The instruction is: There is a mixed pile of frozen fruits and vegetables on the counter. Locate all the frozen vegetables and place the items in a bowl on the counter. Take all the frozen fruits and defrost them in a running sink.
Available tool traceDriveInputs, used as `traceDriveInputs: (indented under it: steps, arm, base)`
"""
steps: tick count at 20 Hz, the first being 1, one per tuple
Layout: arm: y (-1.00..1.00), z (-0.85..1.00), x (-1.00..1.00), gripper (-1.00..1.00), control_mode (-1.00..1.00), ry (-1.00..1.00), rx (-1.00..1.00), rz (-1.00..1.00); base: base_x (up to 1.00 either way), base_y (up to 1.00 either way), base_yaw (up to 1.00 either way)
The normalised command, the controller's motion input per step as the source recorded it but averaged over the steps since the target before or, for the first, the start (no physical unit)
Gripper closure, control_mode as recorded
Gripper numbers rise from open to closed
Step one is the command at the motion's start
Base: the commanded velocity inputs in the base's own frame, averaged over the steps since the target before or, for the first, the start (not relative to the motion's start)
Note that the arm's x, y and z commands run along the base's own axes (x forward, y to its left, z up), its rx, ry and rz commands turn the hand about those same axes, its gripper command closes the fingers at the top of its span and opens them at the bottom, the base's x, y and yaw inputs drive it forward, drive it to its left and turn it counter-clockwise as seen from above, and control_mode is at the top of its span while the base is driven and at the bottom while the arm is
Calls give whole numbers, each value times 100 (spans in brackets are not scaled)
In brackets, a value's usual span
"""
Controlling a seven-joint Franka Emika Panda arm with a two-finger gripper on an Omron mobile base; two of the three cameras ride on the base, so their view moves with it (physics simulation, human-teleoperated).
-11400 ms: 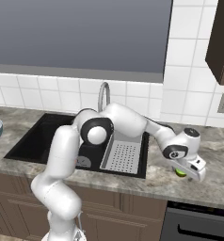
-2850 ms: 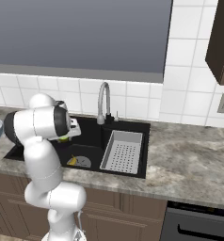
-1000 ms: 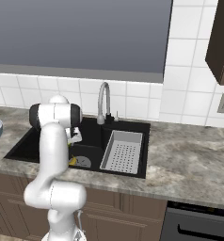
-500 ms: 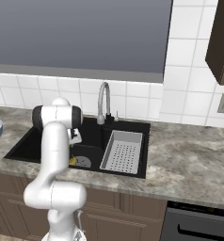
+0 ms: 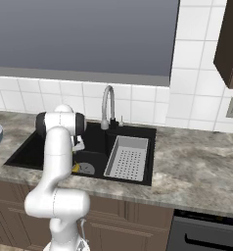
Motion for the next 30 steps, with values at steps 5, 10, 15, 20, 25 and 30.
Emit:
traceDriveInputs:
  steps: [5, 10, 15, 20, 25, 30]
  arm:
    - [6, -22, 11, 100, -100, 0, 0, 0]
    - [6, -18, 9, 100, -100, 0, 0, 0]
    - [6, -16, 8, 100, -100, 0, 0, 0]
    - [7, -18, 8, 100, -100, 0, 0, 0]
    - [6, -15, 8, 100, -100, 0, 0, 0]
    - [4, -13, 9, 100, -100, 1, 0, 0]
  base:
    - [0, 0, 0]
    - [0, 0, 0]
    - [0, 0, 0]
    - [0, 0, 0]
    - [0, 0, 0]
    - [0, 0, 0]
